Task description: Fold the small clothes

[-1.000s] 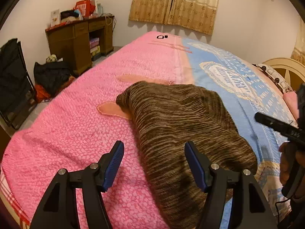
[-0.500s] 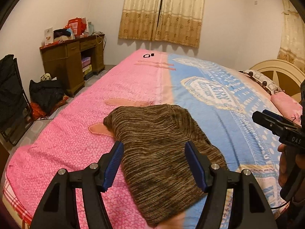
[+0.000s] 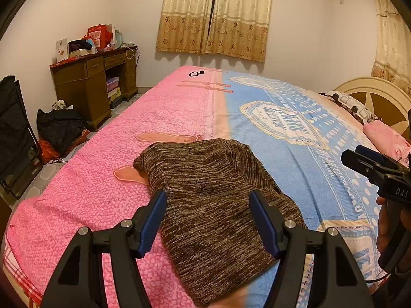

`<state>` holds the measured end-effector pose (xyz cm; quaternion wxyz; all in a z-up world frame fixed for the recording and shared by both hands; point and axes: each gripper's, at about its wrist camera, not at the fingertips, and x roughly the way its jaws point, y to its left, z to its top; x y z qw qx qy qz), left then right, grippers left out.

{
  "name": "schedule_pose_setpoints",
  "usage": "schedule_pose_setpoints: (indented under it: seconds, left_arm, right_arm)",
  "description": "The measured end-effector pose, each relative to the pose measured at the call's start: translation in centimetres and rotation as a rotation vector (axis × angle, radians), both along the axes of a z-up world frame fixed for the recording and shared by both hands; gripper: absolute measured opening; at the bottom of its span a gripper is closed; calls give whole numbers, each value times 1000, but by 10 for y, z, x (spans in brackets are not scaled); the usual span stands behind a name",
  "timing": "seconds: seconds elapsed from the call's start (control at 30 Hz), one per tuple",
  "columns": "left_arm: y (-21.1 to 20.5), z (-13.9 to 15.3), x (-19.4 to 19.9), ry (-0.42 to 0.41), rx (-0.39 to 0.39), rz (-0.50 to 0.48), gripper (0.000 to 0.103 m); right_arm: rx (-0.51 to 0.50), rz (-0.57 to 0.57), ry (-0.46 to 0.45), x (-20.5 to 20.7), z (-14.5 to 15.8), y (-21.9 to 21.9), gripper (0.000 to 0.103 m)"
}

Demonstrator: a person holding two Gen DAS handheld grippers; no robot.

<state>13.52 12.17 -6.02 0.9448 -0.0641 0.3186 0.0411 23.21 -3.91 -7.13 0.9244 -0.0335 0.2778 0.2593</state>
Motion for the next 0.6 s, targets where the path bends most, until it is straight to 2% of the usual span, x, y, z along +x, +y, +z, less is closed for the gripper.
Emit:
schedule_pose_setpoints:
  seconds: [0.6]
  left_arm:
    - [2, -4, 4, 13, -2, 4, 67]
  right_arm:
    - [1, 1, 8, -1, -5, 1, 103]
